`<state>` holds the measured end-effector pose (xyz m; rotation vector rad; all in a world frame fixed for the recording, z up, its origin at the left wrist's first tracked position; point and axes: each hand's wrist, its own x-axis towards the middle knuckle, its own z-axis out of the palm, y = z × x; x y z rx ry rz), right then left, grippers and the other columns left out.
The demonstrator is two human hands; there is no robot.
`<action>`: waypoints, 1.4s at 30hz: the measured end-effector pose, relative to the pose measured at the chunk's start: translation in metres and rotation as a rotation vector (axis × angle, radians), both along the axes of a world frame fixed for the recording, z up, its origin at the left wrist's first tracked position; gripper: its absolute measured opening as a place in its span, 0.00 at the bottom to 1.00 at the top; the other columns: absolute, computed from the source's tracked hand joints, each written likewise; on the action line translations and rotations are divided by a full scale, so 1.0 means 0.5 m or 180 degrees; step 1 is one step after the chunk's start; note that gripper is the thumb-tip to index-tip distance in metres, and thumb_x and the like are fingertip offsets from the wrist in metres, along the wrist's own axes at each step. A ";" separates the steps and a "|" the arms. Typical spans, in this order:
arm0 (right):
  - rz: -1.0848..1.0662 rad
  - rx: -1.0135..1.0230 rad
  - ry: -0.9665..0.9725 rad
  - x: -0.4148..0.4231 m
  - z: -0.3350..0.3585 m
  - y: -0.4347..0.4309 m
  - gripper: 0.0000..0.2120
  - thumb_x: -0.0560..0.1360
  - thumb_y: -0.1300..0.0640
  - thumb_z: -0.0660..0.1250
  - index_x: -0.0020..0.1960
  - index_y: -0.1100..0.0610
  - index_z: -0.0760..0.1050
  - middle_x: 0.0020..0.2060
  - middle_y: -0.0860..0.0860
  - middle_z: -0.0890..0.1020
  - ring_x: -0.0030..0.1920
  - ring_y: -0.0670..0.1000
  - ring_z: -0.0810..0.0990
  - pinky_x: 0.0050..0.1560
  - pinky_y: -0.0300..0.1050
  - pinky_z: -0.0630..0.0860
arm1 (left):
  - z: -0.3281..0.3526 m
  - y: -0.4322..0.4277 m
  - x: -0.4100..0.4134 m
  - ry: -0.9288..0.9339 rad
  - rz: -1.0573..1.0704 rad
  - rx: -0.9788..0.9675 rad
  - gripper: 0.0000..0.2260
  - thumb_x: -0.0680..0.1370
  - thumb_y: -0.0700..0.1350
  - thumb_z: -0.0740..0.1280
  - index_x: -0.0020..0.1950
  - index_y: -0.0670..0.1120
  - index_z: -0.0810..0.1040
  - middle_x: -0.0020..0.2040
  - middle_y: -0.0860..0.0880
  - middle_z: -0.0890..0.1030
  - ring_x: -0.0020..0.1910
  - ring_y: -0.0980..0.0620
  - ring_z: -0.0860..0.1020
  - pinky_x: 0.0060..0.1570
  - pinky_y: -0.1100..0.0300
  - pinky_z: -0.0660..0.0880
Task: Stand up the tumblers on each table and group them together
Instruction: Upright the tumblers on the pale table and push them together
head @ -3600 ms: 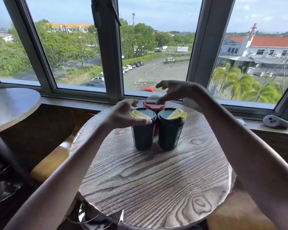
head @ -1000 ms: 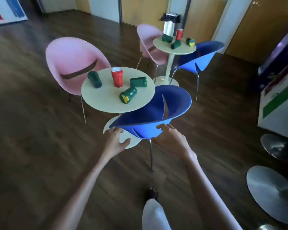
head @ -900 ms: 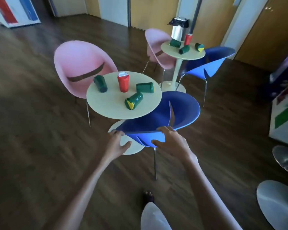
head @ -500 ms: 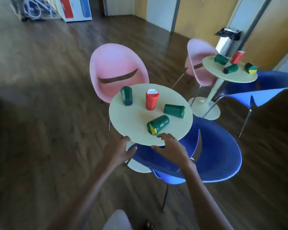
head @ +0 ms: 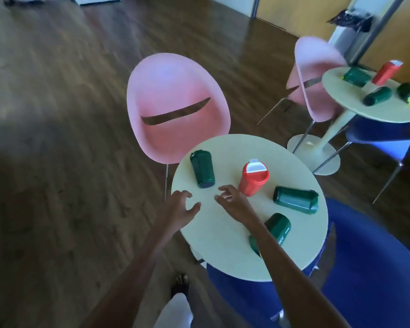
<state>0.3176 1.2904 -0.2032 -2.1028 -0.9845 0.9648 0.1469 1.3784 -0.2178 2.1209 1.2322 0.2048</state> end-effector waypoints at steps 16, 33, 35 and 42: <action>-0.0669 -0.0412 0.1194 0.140 -0.155 0.355 0.23 0.79 0.50 0.60 0.72 0.53 0.61 0.57 0.52 0.75 0.53 0.49 0.75 0.45 0.40 0.72 | -0.156 0.333 0.221 -0.1145 0.0942 -0.2294 0.24 0.76 0.47 0.68 0.70 0.43 0.65 0.59 0.46 0.78 0.58 0.45 0.78 0.59 0.50 0.74; -0.0289 0.0614 0.1320 0.106 -0.073 0.129 0.31 0.72 0.62 0.70 0.72 0.55 0.63 0.58 0.50 0.76 0.56 0.50 0.78 0.48 0.36 0.75 | -0.077 0.113 0.122 -0.2110 0.1002 -0.1926 0.30 0.68 0.50 0.76 0.67 0.51 0.68 0.64 0.48 0.75 0.54 0.56 0.79 0.52 0.54 0.79; -0.0115 0.0652 0.1159 0.101 -0.068 0.096 0.30 0.72 0.64 0.70 0.71 0.55 0.64 0.59 0.48 0.76 0.57 0.46 0.77 0.49 0.33 0.75 | -0.075 0.086 0.107 -0.1939 0.0794 -0.1758 0.35 0.67 0.53 0.76 0.70 0.51 0.65 0.64 0.52 0.74 0.58 0.54 0.77 0.54 0.57 0.78; 0.0040 0.0758 0.0898 0.083 -0.101 0.018 0.31 0.70 0.65 0.70 0.70 0.51 0.65 0.64 0.46 0.75 0.64 0.44 0.74 0.63 0.47 0.74 | -0.082 0.015 0.092 -0.1699 0.0269 -0.1222 0.32 0.68 0.56 0.72 0.69 0.55 0.65 0.64 0.59 0.73 0.61 0.60 0.74 0.54 0.62 0.76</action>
